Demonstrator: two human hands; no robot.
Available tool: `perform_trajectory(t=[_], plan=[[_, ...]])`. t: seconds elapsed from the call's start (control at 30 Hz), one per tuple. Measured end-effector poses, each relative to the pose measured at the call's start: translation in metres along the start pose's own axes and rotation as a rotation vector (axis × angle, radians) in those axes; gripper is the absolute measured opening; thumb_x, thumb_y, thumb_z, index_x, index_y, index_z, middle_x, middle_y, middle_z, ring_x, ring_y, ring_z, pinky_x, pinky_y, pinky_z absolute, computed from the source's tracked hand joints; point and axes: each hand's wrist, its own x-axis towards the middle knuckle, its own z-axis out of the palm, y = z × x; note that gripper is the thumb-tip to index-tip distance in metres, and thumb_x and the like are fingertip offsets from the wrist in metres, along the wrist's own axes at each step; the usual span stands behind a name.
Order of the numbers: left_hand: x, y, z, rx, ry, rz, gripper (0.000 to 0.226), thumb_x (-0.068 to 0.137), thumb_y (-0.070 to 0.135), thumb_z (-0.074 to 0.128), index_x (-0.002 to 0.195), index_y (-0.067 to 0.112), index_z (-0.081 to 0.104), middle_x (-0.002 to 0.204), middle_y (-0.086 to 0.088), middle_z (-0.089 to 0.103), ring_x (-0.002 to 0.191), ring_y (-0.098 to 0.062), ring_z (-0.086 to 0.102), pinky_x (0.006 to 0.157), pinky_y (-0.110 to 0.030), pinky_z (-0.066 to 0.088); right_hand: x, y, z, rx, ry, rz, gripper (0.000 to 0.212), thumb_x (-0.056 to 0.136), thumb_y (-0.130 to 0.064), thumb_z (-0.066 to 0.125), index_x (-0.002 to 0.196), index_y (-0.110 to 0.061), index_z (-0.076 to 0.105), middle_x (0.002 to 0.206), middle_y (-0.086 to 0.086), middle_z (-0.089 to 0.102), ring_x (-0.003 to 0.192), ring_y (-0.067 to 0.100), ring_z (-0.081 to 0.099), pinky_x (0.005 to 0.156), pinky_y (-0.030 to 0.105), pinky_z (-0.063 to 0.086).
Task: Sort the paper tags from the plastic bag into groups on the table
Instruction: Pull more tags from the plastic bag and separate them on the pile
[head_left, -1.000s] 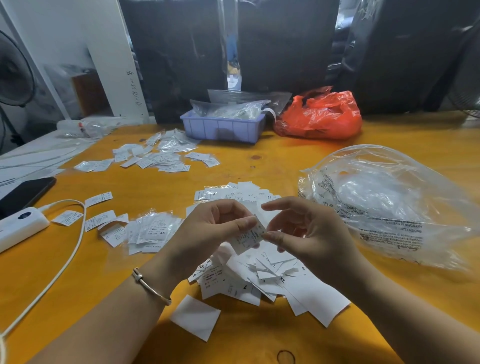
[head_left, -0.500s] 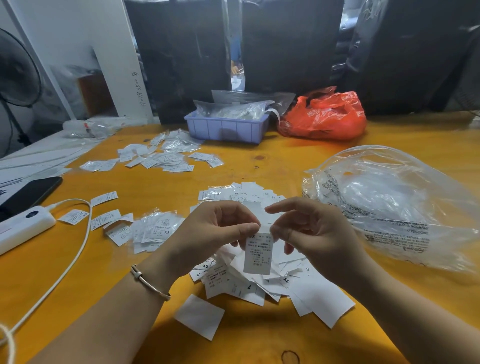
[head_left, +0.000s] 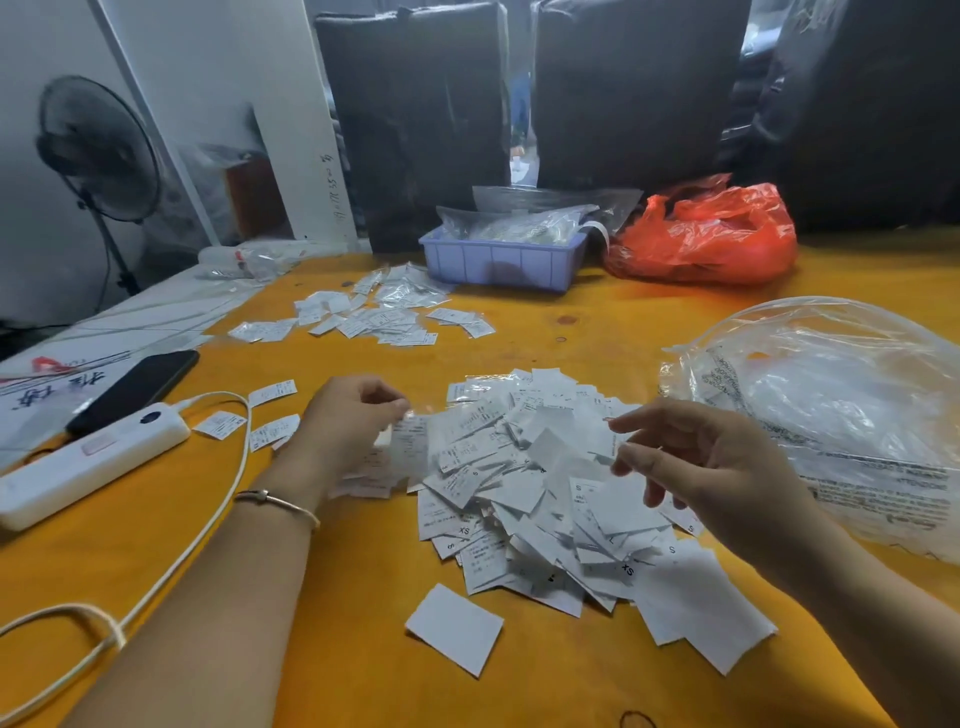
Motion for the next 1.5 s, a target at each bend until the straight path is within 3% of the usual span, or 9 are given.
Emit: perform_trajectory(t=[0.27,0.37,0.47,0.63,0.73,0.8,0.9,1.3,1.5], plan=[[0.013,-0.023,-0.014,0.295,0.053,-0.045,0.015,0.089,0.019,0.073,0.077,0.027,0.071,0.082,0.008,0.068,0.082,-0.012,0.06,0.063,-0.026,0.043,0.003,0.001,-0.008,-0.073,0.055,0.01,0.015,0.085,-0.009,0.068,0.098,-0.017,0.07,0.074,0.0,0.073,0.059,0.014,0.065,0.053,0.021,0.051],[0.013,-0.025,-0.013,0.335,0.098,-0.055,0.007,0.09,0.022,0.071,0.084,0.025,0.072,0.087,0.005,0.069,0.086,-0.016,0.061,0.068,-0.028,0.044,0.007,0.0,-0.025,-0.459,0.346,-0.032,0.008,0.084,-0.01,0.069,0.091,-0.013,0.073,0.072,0.002,0.071,0.067,0.027,0.066,0.06,0.042,0.055],[0.011,-0.021,-0.011,0.304,0.138,-0.013,0.007,0.093,0.023,0.066,0.091,0.021,0.073,0.09,0.001,0.068,0.088,-0.02,0.061,0.067,-0.028,0.043,0.01,0.001,-0.053,-0.801,0.518,0.088,0.008,0.085,-0.01,0.063,0.086,-0.014,0.07,0.076,0.012,0.068,0.073,0.039,0.062,0.067,0.045,0.052],[0.0,-0.003,0.002,0.269,0.151,0.156,0.01,0.094,0.023,0.064,0.091,0.02,0.073,0.087,0.008,0.064,0.085,-0.014,0.057,0.06,-0.022,0.037,0.019,0.019,-0.079,-1.089,0.302,0.41,0.022,0.088,-0.019,0.061,0.108,-0.011,0.067,0.108,0.016,0.063,0.106,0.037,0.052,0.087,0.045,0.047],[-0.011,0.008,0.018,0.294,0.069,0.275,0.009,0.094,0.022,0.065,0.091,0.021,0.072,0.088,0.016,0.059,0.087,-0.01,0.055,0.063,-0.021,0.037,0.022,0.027,-0.077,-1.161,0.199,0.545,0.043,0.088,-0.047,0.063,0.115,-0.013,0.064,0.117,0.012,0.057,0.111,0.033,0.05,0.083,0.036,0.044],[-0.018,0.012,0.028,0.315,0.022,0.307,0.007,0.094,0.024,0.065,0.091,0.022,0.071,0.09,0.015,0.058,0.086,-0.009,0.054,0.064,-0.024,0.038,0.024,0.032,-0.078,-1.166,0.191,0.565,0.041,0.088,-0.047,0.063,0.111,-0.014,0.064,0.115,0.011,0.057,0.108,0.032,0.053,0.079,0.034,0.044],[-0.022,0.011,0.035,0.289,-0.03,0.307,0.005,0.093,0.023,0.067,0.091,0.023,0.071,0.093,0.013,0.061,0.09,-0.008,0.054,0.072,-0.029,0.04,0.023,0.035,-0.08,-1.173,0.267,0.483,0.012,0.089,-0.023,0.063,0.092,-0.014,0.07,0.101,0.009,0.064,0.094,0.032,0.058,0.068,0.031,0.045],[-0.029,0.017,0.039,0.258,-0.073,0.318,0.006,0.092,0.023,0.068,0.087,0.025,0.071,0.091,0.011,0.065,0.085,-0.004,0.057,0.066,-0.025,0.044,0.025,0.041,-0.083,-0.961,0.524,0.29,0.014,0.087,-0.017,0.07,0.078,-0.007,0.065,0.087,0.013,0.065,0.078,0.031,0.051,0.062,0.032,0.038],[-0.036,0.023,0.041,0.227,-0.081,0.332,0.007,0.092,0.021,0.069,0.087,0.025,0.071,0.092,0.011,0.065,0.085,-0.008,0.058,0.067,-0.027,0.046,0.021,0.031,-0.079,-0.874,0.795,-0.072,0.023,0.076,-0.016,0.08,0.071,-0.004,0.06,0.063,0.015,0.063,0.058,0.034,0.056,0.055,0.03,0.034]])
